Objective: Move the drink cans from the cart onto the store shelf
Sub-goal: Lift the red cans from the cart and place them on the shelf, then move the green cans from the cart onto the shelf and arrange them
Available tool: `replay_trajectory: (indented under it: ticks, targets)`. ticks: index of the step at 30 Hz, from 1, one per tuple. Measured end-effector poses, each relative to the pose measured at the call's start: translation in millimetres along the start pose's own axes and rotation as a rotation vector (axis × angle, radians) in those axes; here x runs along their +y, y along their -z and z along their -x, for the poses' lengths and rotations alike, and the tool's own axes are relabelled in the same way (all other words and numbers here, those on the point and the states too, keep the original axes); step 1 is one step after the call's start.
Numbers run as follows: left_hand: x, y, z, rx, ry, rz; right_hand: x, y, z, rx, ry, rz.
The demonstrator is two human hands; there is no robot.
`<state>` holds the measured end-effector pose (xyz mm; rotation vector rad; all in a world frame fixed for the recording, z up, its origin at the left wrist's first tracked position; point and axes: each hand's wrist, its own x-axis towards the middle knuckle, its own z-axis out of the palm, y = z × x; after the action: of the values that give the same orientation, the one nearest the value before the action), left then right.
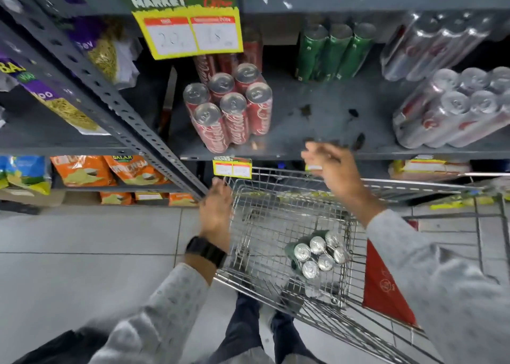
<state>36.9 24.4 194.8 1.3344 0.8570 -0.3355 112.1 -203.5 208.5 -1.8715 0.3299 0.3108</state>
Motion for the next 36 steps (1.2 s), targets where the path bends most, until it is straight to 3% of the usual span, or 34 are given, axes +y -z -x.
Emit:
replay_trajectory:
  ticks: [4,10,14,17,22,26,32,36]
  targets:
    - [-73,-46,6,-0.084,0.309,0.018,110,29,18,-0.01,-0.243,0.098]
    - [-164,-101,-33,-0.023,0.616,0.047,223,55,17,-0.093,-0.529,0.188]
    - [-219,-130,-66,0.069,0.669,-0.01,276,58,-1,-0.135,-0.608,0.209]
    - [-239,-148,-77,0.112,0.685,0.096,289,54,-9,-0.197,-0.656,0.174]
    - [-310,-143,-116,0.084,0.594,0.109,298,43,-12,-0.099,-0.745,0.059]
    - [-241,-152,-57,0.093,0.525,-0.024,279,47,2,-0.052,-0.754,0.013]
    - [-164,-138,4,-0.044,0.434,-0.093,207,79,42,0.015,-0.672,-0.035]
    - [-105,-130,58,-0.064,0.221,-0.124,138,110,77,-0.008,-0.631,-0.143]
